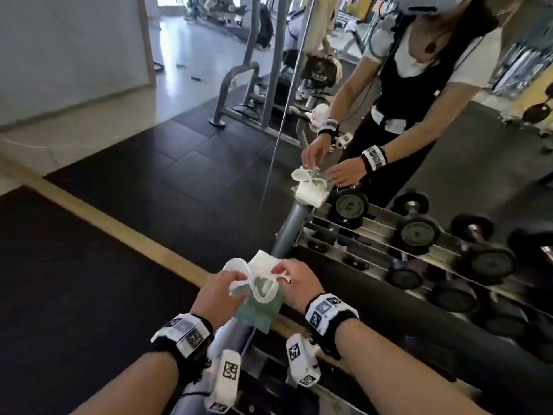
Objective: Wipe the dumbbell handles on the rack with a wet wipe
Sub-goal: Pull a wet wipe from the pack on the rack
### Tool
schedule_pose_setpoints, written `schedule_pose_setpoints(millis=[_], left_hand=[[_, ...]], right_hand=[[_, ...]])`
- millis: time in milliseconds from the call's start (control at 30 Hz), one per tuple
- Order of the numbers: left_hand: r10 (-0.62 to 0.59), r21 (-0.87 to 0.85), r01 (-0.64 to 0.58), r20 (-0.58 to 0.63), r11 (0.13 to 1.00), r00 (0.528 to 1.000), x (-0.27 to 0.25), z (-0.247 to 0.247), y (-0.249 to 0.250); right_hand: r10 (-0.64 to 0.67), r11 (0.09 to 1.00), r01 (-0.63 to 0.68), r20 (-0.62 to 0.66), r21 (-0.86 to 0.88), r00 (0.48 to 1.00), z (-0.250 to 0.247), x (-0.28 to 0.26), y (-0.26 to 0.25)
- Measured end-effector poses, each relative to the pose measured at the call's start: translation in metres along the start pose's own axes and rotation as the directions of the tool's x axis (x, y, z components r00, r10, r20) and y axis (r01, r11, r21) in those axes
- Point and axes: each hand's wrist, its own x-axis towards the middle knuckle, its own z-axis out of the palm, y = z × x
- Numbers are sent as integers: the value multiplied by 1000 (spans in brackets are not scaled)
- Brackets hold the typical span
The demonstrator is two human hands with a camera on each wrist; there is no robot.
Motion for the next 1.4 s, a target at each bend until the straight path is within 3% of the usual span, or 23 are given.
schedule_pose_setpoints(millis=[100,200,367,600,1100,1233,1400], left_hand=[[-5,290,7,-6,957,1000,7,20,-12],[-61,304,60,-8,951,998,12,33,-18],[-64,304,67,-22,950,998,18,42,-25],[-55,298,60,-23,953,998,18,44,-32],[-42,186,54,-65,981,997,18,55,-37],[-39,194,57,-94,979,995,16,63,-33],[-50,199,76,-134,977,990,17,71,-29]], right_hand=[[-82,962,81,4,-260,997,17,13,5],[-103,865,103,27,-491,994,28,18,10],[-85,759,43,-33,-649,996,39,24,11],[135,812,-190,-139,-552,981,43,25,8],[75,800,-66,-9,-597,997,54,27,5],[87,884,-98,-44,-458,995,49,25,7],[75,906,-59,23,-418,997,45,23,4]])
